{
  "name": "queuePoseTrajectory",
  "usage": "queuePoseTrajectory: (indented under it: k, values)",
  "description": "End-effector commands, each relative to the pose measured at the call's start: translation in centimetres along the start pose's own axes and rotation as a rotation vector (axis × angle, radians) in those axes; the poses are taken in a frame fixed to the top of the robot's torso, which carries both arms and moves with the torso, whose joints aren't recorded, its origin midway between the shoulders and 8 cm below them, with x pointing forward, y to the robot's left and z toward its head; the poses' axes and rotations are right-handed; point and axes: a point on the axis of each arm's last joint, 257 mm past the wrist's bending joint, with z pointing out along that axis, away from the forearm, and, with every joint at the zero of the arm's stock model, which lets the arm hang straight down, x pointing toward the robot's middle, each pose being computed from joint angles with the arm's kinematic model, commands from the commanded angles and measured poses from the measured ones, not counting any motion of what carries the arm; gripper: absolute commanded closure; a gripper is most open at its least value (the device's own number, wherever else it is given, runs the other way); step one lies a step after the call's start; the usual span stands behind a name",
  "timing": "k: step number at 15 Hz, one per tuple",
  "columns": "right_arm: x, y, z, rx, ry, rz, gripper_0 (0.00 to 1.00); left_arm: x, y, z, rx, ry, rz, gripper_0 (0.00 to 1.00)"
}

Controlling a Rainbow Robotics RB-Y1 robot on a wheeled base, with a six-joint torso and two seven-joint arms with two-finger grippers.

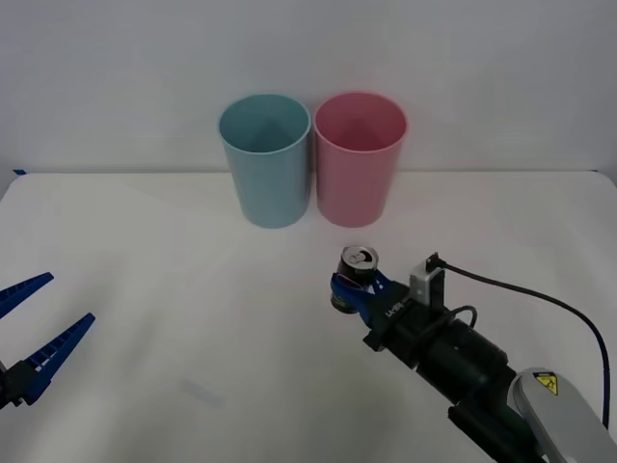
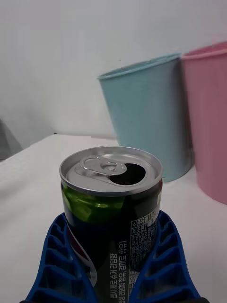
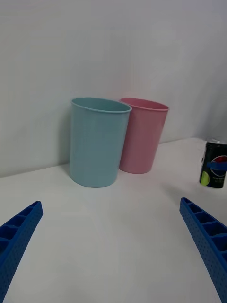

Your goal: Grasp the object on the table and drop it into the matching bin: aluminum can to the light blue bin, PET bottle to the pink bin.

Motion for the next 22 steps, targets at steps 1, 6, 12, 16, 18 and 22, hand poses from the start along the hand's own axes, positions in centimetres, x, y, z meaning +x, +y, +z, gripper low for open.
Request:
queuePoseTrajectory:
  k: [1,6,12,16,18,22]
  values:
    - [-2.8,0.7,-0.6,-0.034,-0.028,0.026,1.0,0.0,0.0,0.0,0.0,0.0,0.0,0.0]
    - [-8.0,1.9,-1.8,-0.098,-0.076,0.025,1.0,0.0,0.0,0.0,0.0,0.0,0.0,0.0]
    - [-13.2,3.4,-1.8,-0.164,-0.123,-0.105,1.0,0.0,0.0,0.0,0.0,0.0,0.0,0.0]
    - [-16.2,3.9,0.0,-0.207,-0.147,-0.154,1.0,0.0,0.0,0.0,0.0,0.0,0.0,0.0]
    - [-17.2,3.9,1.1,-0.215,-0.148,-0.17,1.0,0.0,0.0,0.0,0.0,0.0,0.0,0.0]
    - [-18.9,2.9,4.6,-0.22,-0.162,-0.211,1.0,0.0,0.0,0.0,0.0,0.0,0.0,0.0]
